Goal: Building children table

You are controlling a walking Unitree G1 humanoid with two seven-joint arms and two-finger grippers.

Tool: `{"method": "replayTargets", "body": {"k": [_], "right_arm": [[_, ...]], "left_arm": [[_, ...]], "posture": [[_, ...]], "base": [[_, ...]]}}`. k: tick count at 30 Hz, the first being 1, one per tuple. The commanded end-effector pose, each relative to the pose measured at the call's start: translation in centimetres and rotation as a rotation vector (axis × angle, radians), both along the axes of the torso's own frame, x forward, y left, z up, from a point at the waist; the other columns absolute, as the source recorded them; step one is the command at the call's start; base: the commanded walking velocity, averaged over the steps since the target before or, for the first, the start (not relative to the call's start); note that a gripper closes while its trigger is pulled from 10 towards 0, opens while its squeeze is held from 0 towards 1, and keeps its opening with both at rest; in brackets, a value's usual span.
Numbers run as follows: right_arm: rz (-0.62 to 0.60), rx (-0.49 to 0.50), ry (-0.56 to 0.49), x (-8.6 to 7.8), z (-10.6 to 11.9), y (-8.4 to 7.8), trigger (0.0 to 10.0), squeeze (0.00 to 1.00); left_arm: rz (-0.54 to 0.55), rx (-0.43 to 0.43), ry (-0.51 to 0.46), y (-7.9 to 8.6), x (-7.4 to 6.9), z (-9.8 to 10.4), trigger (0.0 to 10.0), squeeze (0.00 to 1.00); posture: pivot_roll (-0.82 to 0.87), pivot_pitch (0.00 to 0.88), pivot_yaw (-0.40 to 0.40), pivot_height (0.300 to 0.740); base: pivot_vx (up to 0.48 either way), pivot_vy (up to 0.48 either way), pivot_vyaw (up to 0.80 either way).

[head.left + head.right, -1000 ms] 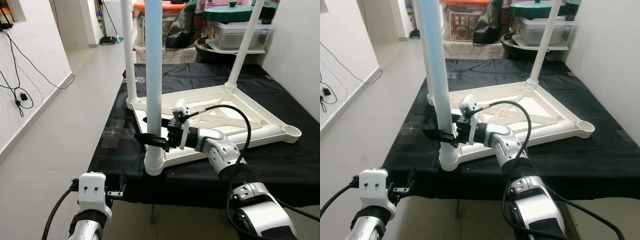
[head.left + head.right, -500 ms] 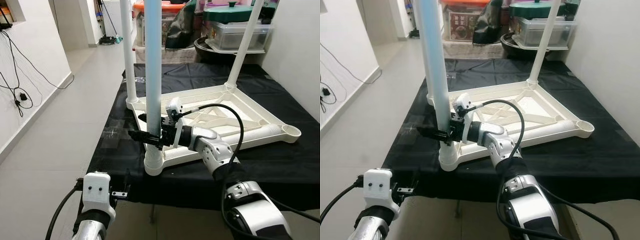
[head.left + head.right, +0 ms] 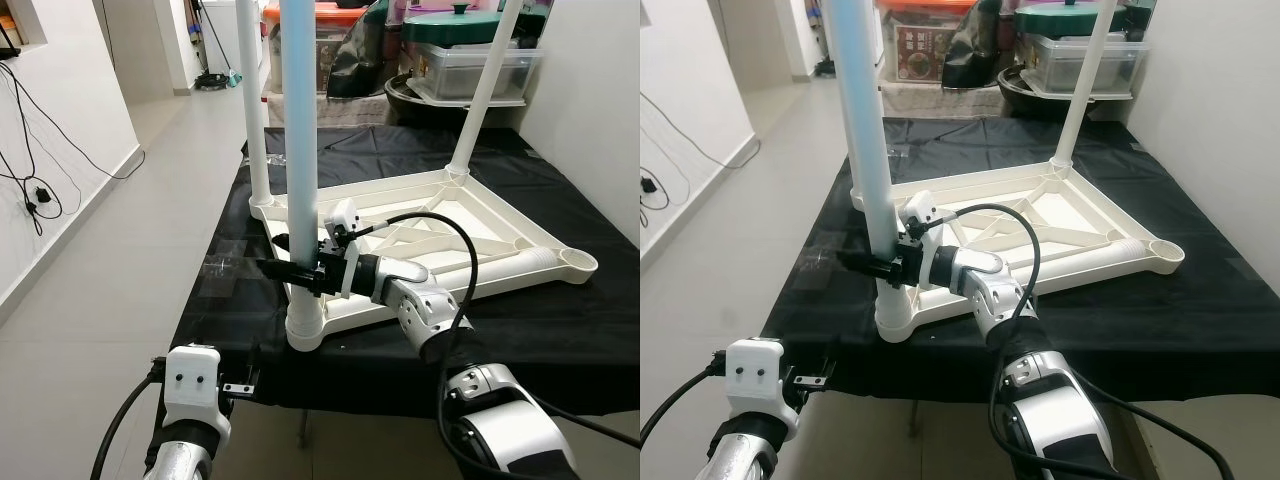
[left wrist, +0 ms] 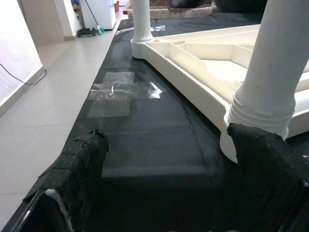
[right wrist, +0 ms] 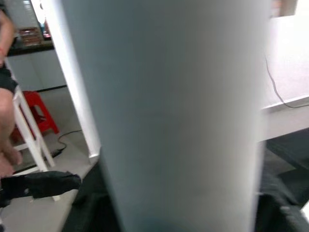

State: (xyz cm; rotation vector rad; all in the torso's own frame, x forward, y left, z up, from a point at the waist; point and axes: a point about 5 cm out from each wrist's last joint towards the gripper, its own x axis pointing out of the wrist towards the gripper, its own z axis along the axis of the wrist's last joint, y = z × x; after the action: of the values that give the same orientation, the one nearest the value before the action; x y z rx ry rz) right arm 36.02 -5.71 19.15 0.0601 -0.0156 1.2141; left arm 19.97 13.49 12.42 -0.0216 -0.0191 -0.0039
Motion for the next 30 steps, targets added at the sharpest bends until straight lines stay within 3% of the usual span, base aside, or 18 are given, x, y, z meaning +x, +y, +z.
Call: {"method": "replayTargets", "body": {"k": [1, 11, 17, 20, 23, 24, 25, 27, 28, 29, 30], "right_arm": [[0.013, 0.005, 0.002, -0.1, -0.1, 0.6, 0.0, 0.00], [-0.004, 0.004, -0.007, -0.2, -0.4, 0.9, 0.0, 0.00], [-0.199, 0.015, -0.018, 0.3, -0.9, 0.1, 0.0, 0.00], [-0.359, 0.003, -0.026, 0.4, -1.7, -0.7, 0.0, 0.00], [-0.391, -0.001, -0.029, 0.4, -1.9, -0.9, 0.0, 0.00], [-0.645, -0.019, -0.023, 0.7, -2.8, -2.3, 0.0, 0.00], [-0.645, -0.019, -0.023, 0.7, -2.8, -2.3, 0.0, 0.00], [-0.888, -0.058, -0.023, 0.9, -3.6, -3.8, 0.0, 0.00], [-0.888, -0.058, -0.023, 0.9, -3.6, -3.8, 0.0, 0.00], [-1.049, -0.077, -0.013, 1.0, -3.7, -4.6, 0.0, 0.00], [-1.081, -0.079, -0.009, 1.0, -3.8, -4.7, 0.0, 0.00]], "left_arm": [[0.002, 0.007, 0.007, 0.0, -0.2, -0.2, 10.0, 0.00], [0.010, 0.012, 0.005, 0.2, -0.1, -0.1, 10.0, 0.00], [0.026, 0.020, -0.003, 0.5, 0.0, 0.0, 10.0, 0.00], [0.033, 0.025, -0.006, 0.7, 0.1, 0.1, 10.0, 0.00], [0.035, 0.026, -0.006, 0.8, 0.1, 0.1, 10.0, 0.00], [0.042, 0.032, -0.011, 1.0, 0.1, 0.2, 10.0, 0.00], [0.042, 0.032, -0.011, 1.0, 0.1, 0.2, 10.0, 0.00], [0.047, 0.034, -0.013, 1.1, 0.2, 0.3, 10.0, 0.00], [0.047, 0.034, -0.013, 1.1, 0.2, 0.3, 10.0, 0.00], [0.049, 0.035, -0.015, 1.2, 0.2, 0.3, 10.0, 0.00], [0.050, 0.035, -0.015, 1.2, 0.2, 0.4, 10.0, 0.00]], "posture": [[0.02, 0.000, -0.035, 0.740], [0.02, 0.000, -0.037, 0.740], [0.02, 0.004, -0.038, 0.740], [0.02, 0.013, -0.034, 0.740], [0.02, 0.013, -0.034, 0.740], [0.02, 0.016, -0.033, 0.740], [0.02, 0.016, -0.033, 0.740], [0.02, 0.016, -0.033, 0.740], [0.02, 0.016, -0.033, 0.740], [0.02, 0.020, -0.032, 0.740], [0.02, 0.020, -0.032, 0.740]], "base": [[0.000, 0.000, 0.00], [0.000, 0.000, 0.00], [0.000, 0.000, 0.00], [0.000, 0.000, 0.00], [0.000, 0.000, 0.00], [0.000, 0.000, 0.00], [0.000, 0.000, 0.00], [0.000, 0.000, 0.00], [0.000, 0.000, 0.00], [0.000, 0.000, 0.00], [0.000, 0.000, 0.00]]}}
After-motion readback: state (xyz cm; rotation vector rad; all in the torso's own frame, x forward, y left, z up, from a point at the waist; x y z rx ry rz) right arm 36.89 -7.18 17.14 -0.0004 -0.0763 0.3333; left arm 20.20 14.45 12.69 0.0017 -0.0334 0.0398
